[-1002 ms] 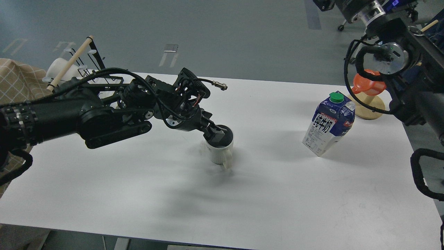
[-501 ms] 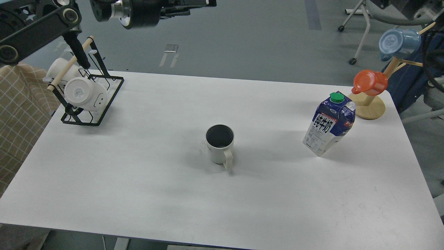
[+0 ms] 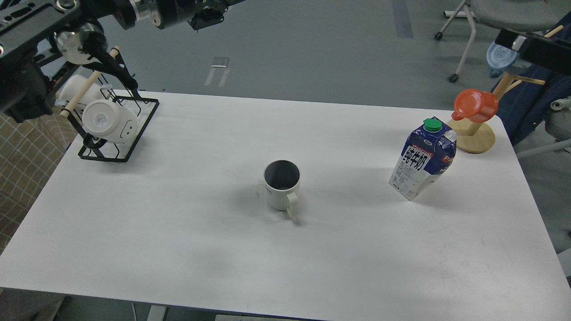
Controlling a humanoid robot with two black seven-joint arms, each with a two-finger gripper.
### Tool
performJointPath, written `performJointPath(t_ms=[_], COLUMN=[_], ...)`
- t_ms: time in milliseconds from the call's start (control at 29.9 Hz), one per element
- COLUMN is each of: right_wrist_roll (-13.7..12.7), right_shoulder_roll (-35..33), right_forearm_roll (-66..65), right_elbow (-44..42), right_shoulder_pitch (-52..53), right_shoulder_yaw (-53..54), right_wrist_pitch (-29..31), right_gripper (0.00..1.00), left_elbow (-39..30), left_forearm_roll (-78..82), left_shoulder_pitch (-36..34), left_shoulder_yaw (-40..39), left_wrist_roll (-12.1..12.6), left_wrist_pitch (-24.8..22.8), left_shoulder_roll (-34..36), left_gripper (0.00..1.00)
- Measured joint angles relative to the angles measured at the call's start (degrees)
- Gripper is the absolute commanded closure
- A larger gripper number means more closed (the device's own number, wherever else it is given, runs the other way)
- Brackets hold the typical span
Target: Place cup and milk with both arms
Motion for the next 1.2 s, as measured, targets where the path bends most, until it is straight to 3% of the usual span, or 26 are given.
performJointPath(t_ms=[234, 434, 1203], right_wrist_roll=[0.20, 0.21, 0.17], right_shoulder_roll=[-3.24, -2.82, 14.71], right_forearm_roll=[-17.38, -21.14, -25.96], right_elbow=[3.53, 3.32, -8.76], right_shoulder_pitch=[-11.74, -20.37, -22.52], right_shoulder_yaw=[-0.09, -0.10, -0.15], right_wrist_pitch=[-17.13, -25.51, -27.52], right_gripper=[0.00, 0.00, 0.07], left_elbow=[-0.10, -0.34, -0.74], left_forearm_roll=[0.03, 0.04, 0.04], left_shoulder_pitch=[1.02, 1.26, 1.88], left_shoulder_yaw=[-0.09, -0.15, -0.21], left_wrist_roll=[-0.23, -0.26, -0.27], left_wrist_pitch=[-0.61, -0.70, -0.70], left_shoulder_roll=[-0.53, -1.04, -1.02], left_gripper=[0.03, 0.03, 0.03])
